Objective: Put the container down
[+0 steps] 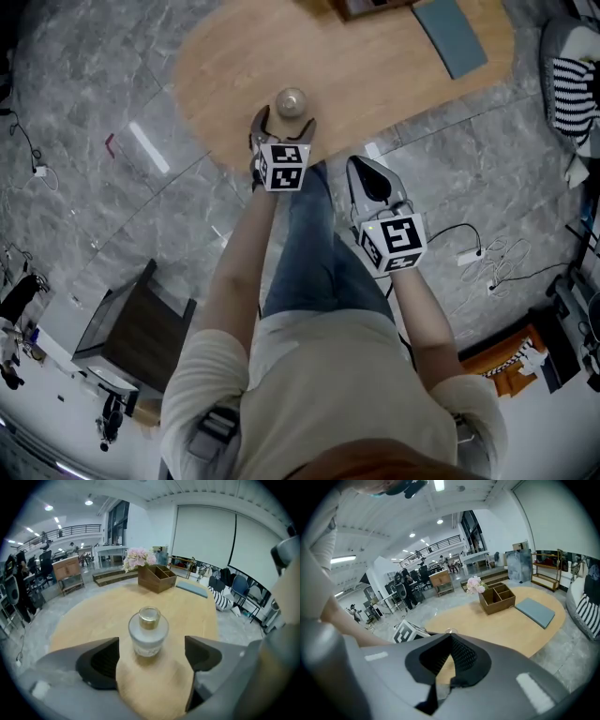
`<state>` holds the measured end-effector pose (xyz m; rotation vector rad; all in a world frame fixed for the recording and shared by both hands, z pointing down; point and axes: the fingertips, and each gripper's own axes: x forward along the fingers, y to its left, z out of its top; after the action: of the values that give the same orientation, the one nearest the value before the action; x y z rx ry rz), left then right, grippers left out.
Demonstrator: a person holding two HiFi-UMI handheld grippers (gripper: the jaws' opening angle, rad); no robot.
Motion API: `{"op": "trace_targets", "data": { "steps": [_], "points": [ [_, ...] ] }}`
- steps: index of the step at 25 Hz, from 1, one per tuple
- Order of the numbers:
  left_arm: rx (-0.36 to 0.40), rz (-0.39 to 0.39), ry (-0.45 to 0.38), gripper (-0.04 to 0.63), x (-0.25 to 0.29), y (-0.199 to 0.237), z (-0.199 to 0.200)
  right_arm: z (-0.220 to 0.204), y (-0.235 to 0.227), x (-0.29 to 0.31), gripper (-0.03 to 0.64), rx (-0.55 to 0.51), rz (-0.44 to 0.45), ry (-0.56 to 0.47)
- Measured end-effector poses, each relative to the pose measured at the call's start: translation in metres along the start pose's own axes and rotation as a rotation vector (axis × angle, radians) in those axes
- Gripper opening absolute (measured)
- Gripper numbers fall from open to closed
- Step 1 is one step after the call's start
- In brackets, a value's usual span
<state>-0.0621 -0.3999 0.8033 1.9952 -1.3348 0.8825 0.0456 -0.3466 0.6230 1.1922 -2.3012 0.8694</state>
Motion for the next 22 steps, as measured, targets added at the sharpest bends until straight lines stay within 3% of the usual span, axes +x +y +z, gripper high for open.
{"op": "trace_targets", "data": {
  "steps": [8, 16, 22],
  "points": [
    [-0.113, 0.0, -0.136, 0.439, -0.114, -0.038, 0.001, -0.003, 0.035, -0.062, 0.002, -0.029, 0.009, -0.054],
    [-0.117, -0.058, -0.249, 0.423, -0.235, -0.107, -0.003, -0.019, 0.088, -0.145, 0.002, -0.084, 0.071, -0.105],
    [-0.2, -0.1, -0.336, 0.25, -0.318, -0.147, -0.006, -0.031, 0.114, -0.202, 0.002, -0.105, 0.084, -0.159]
  ]
}}
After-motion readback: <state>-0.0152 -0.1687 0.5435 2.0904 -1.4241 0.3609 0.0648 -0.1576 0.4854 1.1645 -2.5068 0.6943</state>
